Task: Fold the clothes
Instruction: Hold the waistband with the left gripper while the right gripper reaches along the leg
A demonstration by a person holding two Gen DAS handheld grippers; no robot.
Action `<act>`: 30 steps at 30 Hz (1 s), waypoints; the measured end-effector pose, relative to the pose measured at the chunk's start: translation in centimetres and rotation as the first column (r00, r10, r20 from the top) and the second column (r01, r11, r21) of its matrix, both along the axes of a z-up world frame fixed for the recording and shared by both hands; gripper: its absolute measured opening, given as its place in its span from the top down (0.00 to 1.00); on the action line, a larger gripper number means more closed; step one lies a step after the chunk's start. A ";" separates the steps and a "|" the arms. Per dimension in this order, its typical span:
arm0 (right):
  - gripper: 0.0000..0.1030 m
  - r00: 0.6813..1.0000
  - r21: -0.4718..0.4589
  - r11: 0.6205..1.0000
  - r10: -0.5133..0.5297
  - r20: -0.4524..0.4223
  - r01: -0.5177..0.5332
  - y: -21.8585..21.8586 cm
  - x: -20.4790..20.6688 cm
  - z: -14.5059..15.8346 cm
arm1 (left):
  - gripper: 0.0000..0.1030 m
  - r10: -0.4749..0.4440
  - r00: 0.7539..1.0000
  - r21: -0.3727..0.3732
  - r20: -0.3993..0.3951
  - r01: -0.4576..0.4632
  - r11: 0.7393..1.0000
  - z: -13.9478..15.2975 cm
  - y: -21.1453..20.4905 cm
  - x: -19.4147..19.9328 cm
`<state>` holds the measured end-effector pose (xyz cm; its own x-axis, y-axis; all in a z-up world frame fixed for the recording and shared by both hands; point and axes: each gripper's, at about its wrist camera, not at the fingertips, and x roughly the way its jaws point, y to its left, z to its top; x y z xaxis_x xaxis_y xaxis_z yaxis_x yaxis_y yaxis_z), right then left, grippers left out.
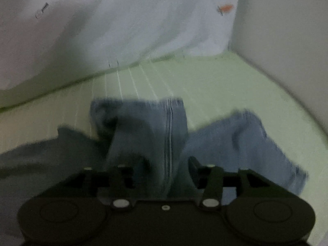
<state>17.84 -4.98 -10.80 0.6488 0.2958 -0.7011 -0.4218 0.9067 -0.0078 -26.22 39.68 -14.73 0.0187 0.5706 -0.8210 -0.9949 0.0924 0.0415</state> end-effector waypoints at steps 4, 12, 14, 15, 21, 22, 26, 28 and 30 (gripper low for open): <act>0.44 0.998 0.002 0.999 0.038 0.045 -0.038 2.6 2.6 0.9 | 0.00 0.011 1.000 0.004 -0.004 -0.011 1.000 0.0 -0.1 0.1; 0.44 0.933 0.014 0.934 0.356 -0.049 -0.356 12.2 6.0 -1.0 | 0.00 0.026 1.000 -0.003 -0.009 -0.026 1.000 0.0 -0.2 0.3; 0.48 0.928 -0.062 0.927 0.365 -0.074 -0.370 14.1 6.6 -2.5 | 0.00 0.027 1.000 -0.008 -0.010 -0.027 1.000 0.0 -0.1 0.3; 0.54 0.926 -0.099 0.921 0.368 -0.087 -0.376 15.0 6.9 -3.3 | 0.00 0.027 1.000 -0.011 -0.010 -0.028 1.000 0.0 -0.1 0.3; 0.89 0.962 -0.089 0.958 0.272 -0.011 -0.272 16.8 12.7 -2.2 | 0.00 0.030 0.999 -0.031 -0.010 -0.031 0.999 0.0 0.2 0.3; 0.90 0.977 -0.066 0.976 0.212 0.035 -0.210 16.3 14.5 -1.0 | 0.00 0.032 0.999 -0.032 -0.011 -0.032 0.999 0.0 0.2 0.3; 0.88 0.989 0.153 0.987 -0.070 0.129 0.050 13.0 21.1 3.4 | 0.00 0.038 0.999 -0.034 -0.011 -0.038 0.999 -0.1 0.3 0.4; 0.75 0.973 0.283 0.947 -0.194 0.121 0.154 11.1 24.0 5.0 | 0.00 0.040 0.999 -0.037 -0.011 -0.041 0.998 0.0 0.3 0.5; 0.42 0.972 0.286 0.943 -0.206 0.110 0.167 10.4 24.1 4.8 | 0.00 0.042 0.999 -0.045 -0.012 -0.043 0.998 0.0 0.5 0.5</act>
